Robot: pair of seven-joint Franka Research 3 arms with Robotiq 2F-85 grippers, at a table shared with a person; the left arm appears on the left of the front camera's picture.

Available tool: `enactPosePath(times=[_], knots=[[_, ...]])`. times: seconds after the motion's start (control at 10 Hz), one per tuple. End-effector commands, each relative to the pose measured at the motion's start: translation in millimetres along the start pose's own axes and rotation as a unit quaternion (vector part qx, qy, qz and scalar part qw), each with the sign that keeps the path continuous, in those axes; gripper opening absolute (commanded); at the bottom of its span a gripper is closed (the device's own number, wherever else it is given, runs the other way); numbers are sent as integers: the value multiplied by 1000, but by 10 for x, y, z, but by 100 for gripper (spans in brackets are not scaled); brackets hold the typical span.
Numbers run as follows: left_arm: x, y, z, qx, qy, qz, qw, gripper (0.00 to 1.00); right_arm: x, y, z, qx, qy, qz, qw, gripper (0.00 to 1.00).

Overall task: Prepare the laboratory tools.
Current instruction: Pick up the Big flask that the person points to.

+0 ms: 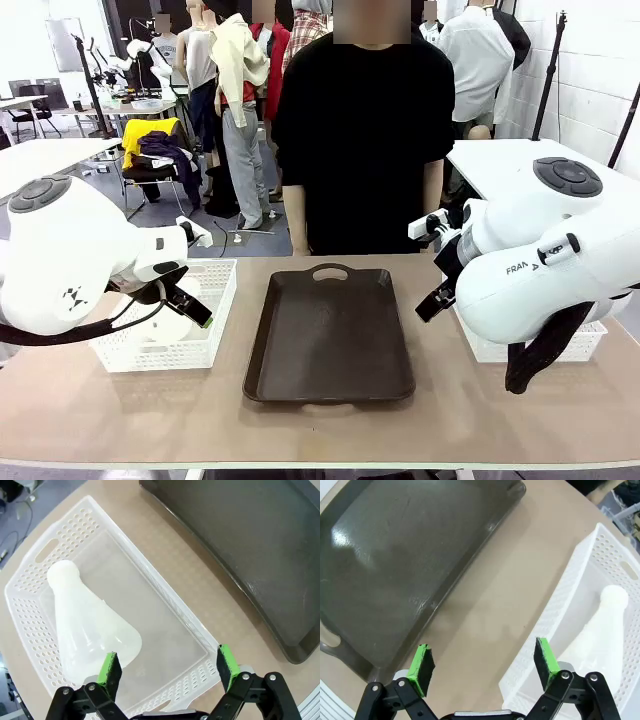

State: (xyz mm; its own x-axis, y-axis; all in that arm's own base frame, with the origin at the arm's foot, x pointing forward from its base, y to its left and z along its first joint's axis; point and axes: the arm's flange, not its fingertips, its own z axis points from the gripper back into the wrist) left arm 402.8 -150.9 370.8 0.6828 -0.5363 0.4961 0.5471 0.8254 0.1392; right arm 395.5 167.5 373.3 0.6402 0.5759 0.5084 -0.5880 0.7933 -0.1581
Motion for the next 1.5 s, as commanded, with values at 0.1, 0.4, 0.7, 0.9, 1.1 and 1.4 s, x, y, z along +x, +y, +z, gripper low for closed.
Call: enactPosePath(times=[0.1, 0.4, 0.7, 0.9, 1.1, 1.4], knots=[[1, 0, 2, 0, 0, 0, 1000, 100, 0, 0, 0, 0, 0, 0, 1000, 100], [1, 0, 2, 0, 0, 0, 1000, 100, 0, 0, 0, 0, 0, 0, 1000, 100], [1, 0, 2, 0, 0, 0, 1000, 100, 0, 0, 0, 0, 0, 0, 1000, 100], [1, 0, 2, 0, 0, 0, 1000, 100, 0, 0, 0, 0, 0, 0, 1000, 100], [1, 0, 2, 0, 0, 0, 1000, 100, 0, 0, 0, 0, 0, 0, 1000, 100], [1, 0, 2, 0, 0, 0, 1000, 100, 0, 0, 0, 0, 0, 0, 1000, 100]])
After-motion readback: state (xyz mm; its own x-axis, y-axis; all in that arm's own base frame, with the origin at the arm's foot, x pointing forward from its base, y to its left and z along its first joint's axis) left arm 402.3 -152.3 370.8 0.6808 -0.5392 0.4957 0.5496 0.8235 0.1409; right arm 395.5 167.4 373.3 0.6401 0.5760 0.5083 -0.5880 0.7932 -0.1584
